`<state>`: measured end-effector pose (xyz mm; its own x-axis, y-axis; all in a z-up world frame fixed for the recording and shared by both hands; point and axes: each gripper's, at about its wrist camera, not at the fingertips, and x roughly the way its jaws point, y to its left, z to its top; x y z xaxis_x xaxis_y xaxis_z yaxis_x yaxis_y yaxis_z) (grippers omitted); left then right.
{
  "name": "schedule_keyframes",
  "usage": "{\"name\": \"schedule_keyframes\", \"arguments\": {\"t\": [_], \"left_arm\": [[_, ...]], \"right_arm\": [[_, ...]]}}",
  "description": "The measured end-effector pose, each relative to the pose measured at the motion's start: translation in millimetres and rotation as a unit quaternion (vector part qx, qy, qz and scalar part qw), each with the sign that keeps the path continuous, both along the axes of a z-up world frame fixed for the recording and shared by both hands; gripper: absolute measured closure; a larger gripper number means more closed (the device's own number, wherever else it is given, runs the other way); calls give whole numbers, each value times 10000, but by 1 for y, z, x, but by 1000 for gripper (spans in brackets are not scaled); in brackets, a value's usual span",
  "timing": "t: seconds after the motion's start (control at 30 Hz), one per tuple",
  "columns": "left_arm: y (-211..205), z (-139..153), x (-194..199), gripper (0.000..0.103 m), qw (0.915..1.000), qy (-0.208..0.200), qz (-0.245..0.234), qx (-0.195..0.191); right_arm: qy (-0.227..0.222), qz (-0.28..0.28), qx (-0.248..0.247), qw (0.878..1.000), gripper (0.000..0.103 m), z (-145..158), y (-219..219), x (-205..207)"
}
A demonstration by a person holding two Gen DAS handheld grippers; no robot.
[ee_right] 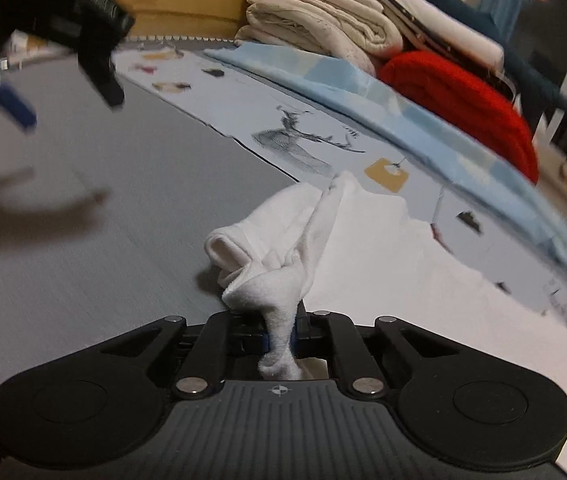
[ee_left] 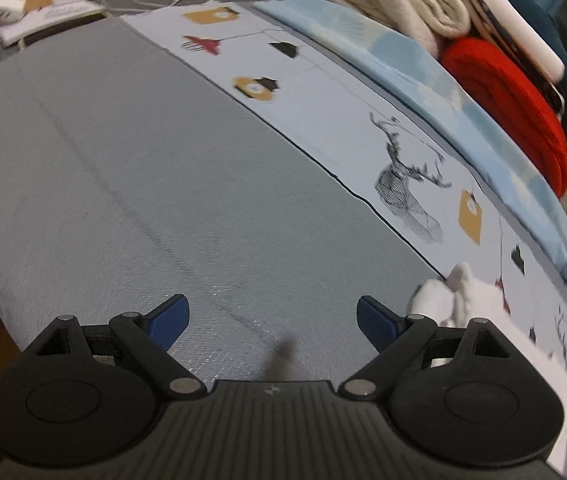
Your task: Fold small clothes
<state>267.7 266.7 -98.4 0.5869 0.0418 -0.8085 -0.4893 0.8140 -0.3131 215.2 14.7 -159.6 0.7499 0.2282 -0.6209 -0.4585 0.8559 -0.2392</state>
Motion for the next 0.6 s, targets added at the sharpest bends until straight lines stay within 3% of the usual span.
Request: {"name": "schedule_keyframes", "arguments": {"t": [0.2,0.27,0.33,0.43,0.5,0.6], "left_arm": [[2,-5,3,9,9997,155,183,23],[-4,-4,7,9,9996,179,160,142],[-13,-4,11,9,9997,185,93,157],[-29,-6,18,9,9996,224,-75,150],[-41,-9,24,9,9991,300,-204,209],[-57,-13,30,9,9981,369,-375,311]], "right_arm": [[457,-33,951,9944,95,20,6,9],[392,-355,1559,9864,95,43,-20,20],[251,-847,2262,9701,95,72,-67,30],[-52,-1706,3198,9320,95,101,-161,27],[-233,-2503,3878,8868,95,101,-235,8],[-171,-3691,4472,8146,95,59,-319,-22]]}}
